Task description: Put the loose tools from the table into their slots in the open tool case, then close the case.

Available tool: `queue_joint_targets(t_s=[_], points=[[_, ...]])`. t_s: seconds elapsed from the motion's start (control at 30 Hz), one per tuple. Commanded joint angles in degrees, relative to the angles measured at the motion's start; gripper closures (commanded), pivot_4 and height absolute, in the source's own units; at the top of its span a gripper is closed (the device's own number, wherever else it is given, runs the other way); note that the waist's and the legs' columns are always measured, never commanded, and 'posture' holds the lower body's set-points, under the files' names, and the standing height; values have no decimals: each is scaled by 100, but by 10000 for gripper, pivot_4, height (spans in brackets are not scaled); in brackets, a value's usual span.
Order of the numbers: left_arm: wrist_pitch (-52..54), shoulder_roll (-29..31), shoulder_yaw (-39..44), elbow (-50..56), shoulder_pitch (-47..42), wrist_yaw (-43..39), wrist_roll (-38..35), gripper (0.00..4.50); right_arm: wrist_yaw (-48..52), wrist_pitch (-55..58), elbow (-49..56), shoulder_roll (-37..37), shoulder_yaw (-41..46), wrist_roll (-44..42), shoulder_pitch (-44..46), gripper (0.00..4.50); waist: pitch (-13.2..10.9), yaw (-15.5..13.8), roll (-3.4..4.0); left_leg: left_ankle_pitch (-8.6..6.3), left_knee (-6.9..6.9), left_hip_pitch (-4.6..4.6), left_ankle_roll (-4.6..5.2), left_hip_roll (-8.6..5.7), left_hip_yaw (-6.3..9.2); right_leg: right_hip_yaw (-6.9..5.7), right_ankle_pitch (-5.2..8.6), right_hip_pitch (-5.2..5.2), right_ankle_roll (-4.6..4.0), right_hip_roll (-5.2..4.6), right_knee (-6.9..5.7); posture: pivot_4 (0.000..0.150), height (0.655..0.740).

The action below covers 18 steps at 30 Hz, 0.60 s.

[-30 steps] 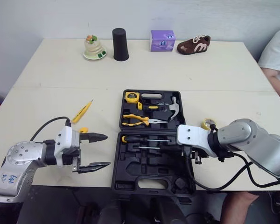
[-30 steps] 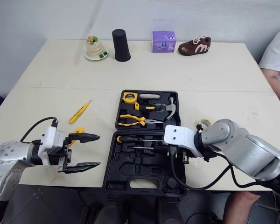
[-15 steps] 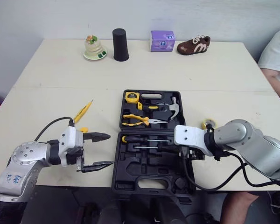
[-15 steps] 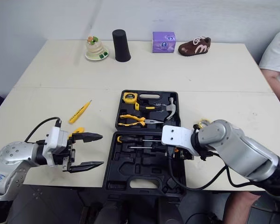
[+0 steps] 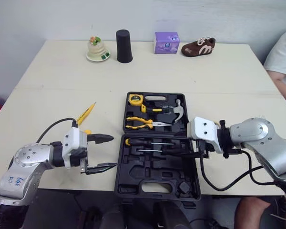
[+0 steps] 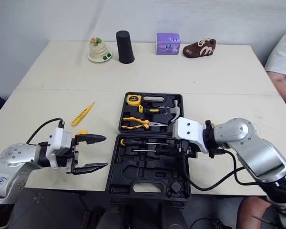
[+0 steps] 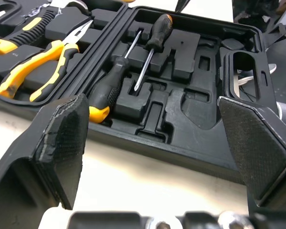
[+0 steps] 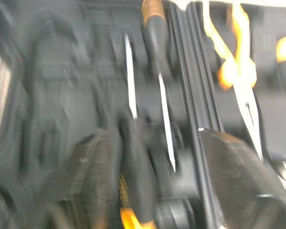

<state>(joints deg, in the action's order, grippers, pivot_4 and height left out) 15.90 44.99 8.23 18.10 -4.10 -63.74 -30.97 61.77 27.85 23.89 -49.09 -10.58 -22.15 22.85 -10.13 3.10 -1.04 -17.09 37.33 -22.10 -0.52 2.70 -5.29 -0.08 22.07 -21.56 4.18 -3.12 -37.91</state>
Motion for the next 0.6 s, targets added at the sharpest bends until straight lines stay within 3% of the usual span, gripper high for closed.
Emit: queue_joint_targets(t_s=[0.03,0.1,0.43,0.5,0.6], points=[[-41,-47,-22,166,-77,33,-33,0,-189,-721,-223,464,48,168,-157,34784,0,0,0,0,4,0,0,0,0,0,0,0,0,0,-2,1500,7341],[-56,-53,-47,154,-103,39,-19,0,-227,-836,-332,662,-53,284,-200,43988,-1,-1,1,0,7,0,0,0,-1,1,0,0,1,0,-6,1500,7341],[-122,-70,-78,91,-137,39,39,0,287,-2323,-1299,538,-490,1230,-315,44557,0,-8,1,0,12,0,0,-1,0,0,-1,0,1,-1,-7,1500,7341],[-216,-3,-142,68,-101,-43,158,0,213,-2169,-1508,685,-426,1116,-346,44557,0,-8,-1,0,12,1,0,-1,-1,0,-1,1,1,-1,-7,1500,7341],[-250,-34,-153,40,-87,-44,193,0,538,-3036,-2274,609,-626,1423,-531,44557,1,-8,-2,0,19,6,0,-1,-1,1,-1,8,2,0,-9,1500,7341]])
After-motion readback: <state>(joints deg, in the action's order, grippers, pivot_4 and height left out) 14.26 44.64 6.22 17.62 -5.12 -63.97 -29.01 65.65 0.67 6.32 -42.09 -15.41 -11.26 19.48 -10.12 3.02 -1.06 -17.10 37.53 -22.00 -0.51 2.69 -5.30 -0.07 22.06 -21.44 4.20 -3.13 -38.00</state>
